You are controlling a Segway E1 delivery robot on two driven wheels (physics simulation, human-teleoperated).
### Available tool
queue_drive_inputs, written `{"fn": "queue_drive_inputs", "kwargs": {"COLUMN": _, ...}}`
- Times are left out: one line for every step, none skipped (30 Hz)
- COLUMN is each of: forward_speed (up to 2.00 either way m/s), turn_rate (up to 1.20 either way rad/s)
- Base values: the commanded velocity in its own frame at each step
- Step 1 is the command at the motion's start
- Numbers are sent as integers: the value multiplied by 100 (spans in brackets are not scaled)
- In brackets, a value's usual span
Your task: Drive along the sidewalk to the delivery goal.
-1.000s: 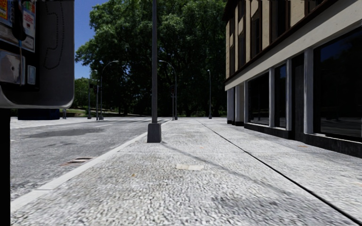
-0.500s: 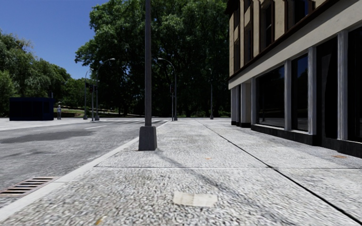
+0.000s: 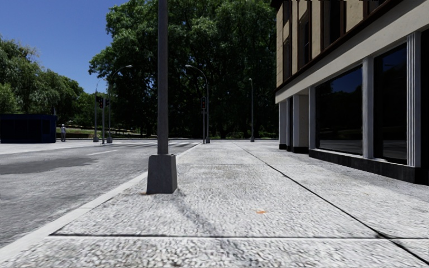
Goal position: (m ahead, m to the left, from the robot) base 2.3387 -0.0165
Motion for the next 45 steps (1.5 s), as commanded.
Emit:
{"fn": "queue_drive_inputs", "kwargs": {"forward_speed": 196, "turn_rate": 0}}
{"fn": "queue_drive_inputs", "kwargs": {"forward_speed": 196, "turn_rate": 0}}
{"fn": "queue_drive_inputs", "kwargs": {"forward_speed": 196, "turn_rate": 0}}
{"fn": "queue_drive_inputs", "kwargs": {"forward_speed": 196, "turn_rate": 0}}
{"fn": "queue_drive_inputs", "kwargs": {"forward_speed": 196, "turn_rate": 0}}
{"fn": "queue_drive_inputs", "kwargs": {"forward_speed": 196, "turn_rate": 0}}
{"fn": "queue_drive_inputs", "kwargs": {"forward_speed": 196, "turn_rate": 0}}
{"fn": "queue_drive_inputs", "kwargs": {"forward_speed": 196, "turn_rate": 0}}
{"fn": "queue_drive_inputs", "kwargs": {"forward_speed": 196, "turn_rate": 0}}
{"fn": "queue_drive_inputs", "kwargs": {"forward_speed": 196, "turn_rate": 0}}
{"fn": "queue_drive_inputs", "kwargs": {"forward_speed": 196, "turn_rate": 0}}
{"fn": "queue_drive_inputs", "kwargs": {"forward_speed": 196, "turn_rate": 0}}
{"fn": "queue_drive_inputs", "kwargs": {"forward_speed": 196, "turn_rate": 0}}
{"fn": "queue_drive_inputs", "kwargs": {"forward_speed": 196, "turn_rate": 0}}
{"fn": "queue_drive_inputs", "kwargs": {"forward_speed": 196, "turn_rate": 0}}
{"fn": "queue_drive_inputs", "kwargs": {"forward_speed": 196, "turn_rate": 0}}
{"fn": "queue_drive_inputs", "kwargs": {"forward_speed": 196, "turn_rate": 0}}
{"fn": "queue_drive_inputs", "kwargs": {"forward_speed": 196, "turn_rate": 0}}
{"fn": "queue_drive_inputs", "kwargs": {"forward_speed": 196, "turn_rate": 0}}
{"fn": "queue_drive_inputs", "kwargs": {"forward_speed": 196, "turn_rate": 0}}
{"fn": "queue_drive_inputs", "kwargs": {"forward_speed": 195, "turn_rate": 0}}
{"fn": "queue_drive_inputs", "kwargs": {"forward_speed": 156, "turn_rate": 0}}
{"fn": "queue_drive_inputs", "kwargs": {"forward_speed": 130, "turn_rate": 0}}
{"fn": "queue_drive_inputs", "kwargs": {"forward_speed": 104, "turn_rate": 0}}
{"fn": "queue_drive_inputs", "kwargs": {"forward_speed": 104, "turn_rate": 0}}
{"fn": "queue_drive_inputs", "kwargs": {"forward_speed": 93, "turn_rate": 0}}
{"fn": "queue_drive_inputs", "kwargs": {"forward_speed": 90, "turn_rate": 0}}
{"fn": "queue_drive_inputs", "kwargs": {"forward_speed": 90, "turn_rate": 0}}
{"fn": "queue_drive_inputs", "kwargs": {"forward_speed": 90, "turn_rate": 0}}
{"fn": "queue_drive_inputs", "kwargs": {"forward_speed": 90, "turn_rate": 0}}
{"fn": "queue_drive_inputs", "kwargs": {"forward_speed": 90, "turn_rate": 0}}
{"fn": "queue_drive_inputs", "kwargs": {"forward_speed": 90, "turn_rate": 0}}
{"fn": "queue_drive_inputs", "kwargs": {"forward_speed": 90, "turn_rate": 0}}
{"fn": "queue_drive_inputs", "kwargs": {"forward_speed": 90, "turn_rate": 0}}
{"fn": "queue_drive_inputs", "kwargs": {"forward_speed": 90, "turn_rate": 0}}
{"fn": "queue_drive_inputs", "kwargs": {"forward_speed": 90, "turn_rate": 0}}
{"fn": "queue_drive_inputs", "kwargs": {"forward_speed": 90, "turn_rate": 0}}
{"fn": "queue_drive_inputs", "kwargs": {"forward_speed": 90, "turn_rate": 0}}
{"fn": "queue_drive_inputs", "kwargs": {"forward_speed": 90, "turn_rate": 0}}
{"fn": "queue_drive_inputs", "kwargs": {"forward_speed": 90, "turn_rate": 0}}
{"fn": "queue_drive_inputs", "kwargs": {"forward_speed": 89, "turn_rate": 0}}
{"fn": "queue_drive_inputs", "kwargs": {"forward_speed": 86, "turn_rate": 0}}
{"fn": "queue_drive_inputs", "kwargs": {"forward_speed": 86, "turn_rate": 0}}
{"fn": "queue_drive_inputs", "kwargs": {"forward_speed": 69, "turn_rate": 0}}
{"fn": "queue_drive_inputs", "kwargs": {"forward_speed": 0, "turn_rate": 0}}
